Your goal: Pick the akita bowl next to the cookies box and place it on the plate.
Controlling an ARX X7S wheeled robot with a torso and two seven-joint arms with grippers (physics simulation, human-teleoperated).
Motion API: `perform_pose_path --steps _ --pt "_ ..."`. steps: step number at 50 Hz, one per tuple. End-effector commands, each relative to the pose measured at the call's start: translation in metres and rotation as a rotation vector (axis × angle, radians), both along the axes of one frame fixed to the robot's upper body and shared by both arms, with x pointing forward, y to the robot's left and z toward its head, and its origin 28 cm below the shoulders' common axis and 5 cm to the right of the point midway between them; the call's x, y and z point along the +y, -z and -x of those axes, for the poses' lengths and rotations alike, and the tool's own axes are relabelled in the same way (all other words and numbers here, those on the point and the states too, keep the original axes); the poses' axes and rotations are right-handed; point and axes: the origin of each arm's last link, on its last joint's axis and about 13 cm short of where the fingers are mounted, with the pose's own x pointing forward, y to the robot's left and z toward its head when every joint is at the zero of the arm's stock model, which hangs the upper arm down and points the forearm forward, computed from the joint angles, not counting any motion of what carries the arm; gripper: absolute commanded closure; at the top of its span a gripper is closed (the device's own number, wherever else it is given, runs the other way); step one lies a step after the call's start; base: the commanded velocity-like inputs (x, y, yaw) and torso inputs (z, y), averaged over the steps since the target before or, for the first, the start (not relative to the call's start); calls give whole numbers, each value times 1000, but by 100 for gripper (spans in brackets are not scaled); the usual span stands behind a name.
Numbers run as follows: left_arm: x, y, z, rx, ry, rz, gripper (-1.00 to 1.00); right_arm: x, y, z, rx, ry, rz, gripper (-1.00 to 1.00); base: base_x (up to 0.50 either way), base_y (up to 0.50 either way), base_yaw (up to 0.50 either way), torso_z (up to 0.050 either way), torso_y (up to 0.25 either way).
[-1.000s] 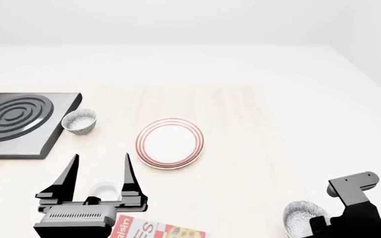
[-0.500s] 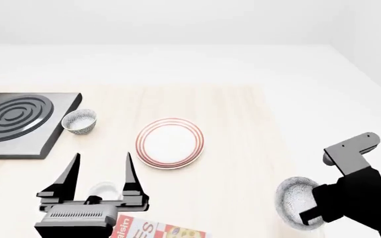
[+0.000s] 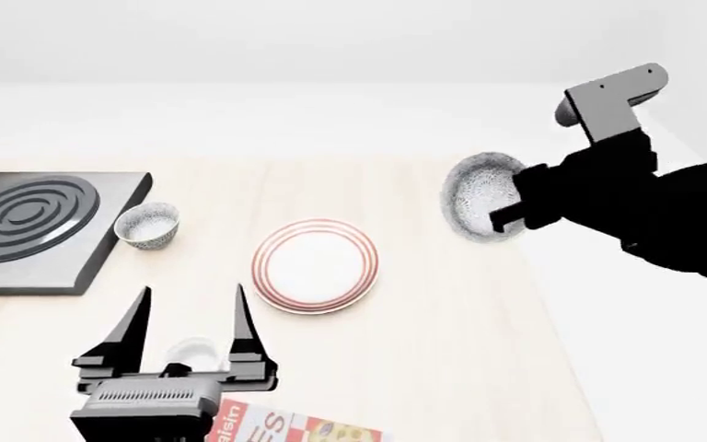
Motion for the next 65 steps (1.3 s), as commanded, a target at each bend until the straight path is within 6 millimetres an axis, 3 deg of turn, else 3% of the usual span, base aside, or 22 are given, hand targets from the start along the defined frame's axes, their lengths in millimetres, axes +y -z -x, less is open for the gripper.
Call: perform_pose_path --steps 1,6,7,8,11,15,21,25,30,33,43,56,65 --pt "0 4 -2 7 -17 -13 -100 32 -27 -77 -154 -91 -147 100 0 0 0 0 0" --pt "1 3 1 -3 -26 -13 -100 56 -26 -113 -191 -111 -203 100 0 0 0 0 0" --pt "1 3 1 -3 -27 -12 -100 52 -16 -115 -162 -76 -210 100 0 0 0 0 0" --pt "1 3 2 -1 -28 -12 -100 64 -9 -116 -170 -97 -238 100 0 0 0 0 0" --pt "4 1 3 -24 -41 -19 -100 86 7 -117 -135 -138 -232 100 0 0 0 0 0" --pt "6 2 4 -24 -51 -21 -100 101 12 -116 -120 -139 -316 100 0 0 0 0 0" --pt "10 5 7 5 -33 -32 -100 115 19 -112 -56 -60 -502 100 0 0 0 0 0" --pt "14 7 8 8 -42 -27 -100 124 29 -111 -35 -18 -526 100 0 0 0 0 0" --pt "18 8 10 15 -53 -20 -100 135 34 -110 -55 -124 -541 100 0 0 0 0 0" --pt "19 8 13 21 -52 -16 -100 139 40 -104 72 -150 -625 100 0 0 0 0 0" --pt "20 9 18 27 -54 3 -100 146 31 -97 238 -180 -1014 100 0 0 0 0 0" --pt "18 12 19 30 -82 -34 -100 148 41 -93 310 -145 -930 100 0 0 0 0 1" --pt "17 12 22 29 -92 -38 -100 146 44 -93 314 -110 -872 100 0 0 0 1 -241"
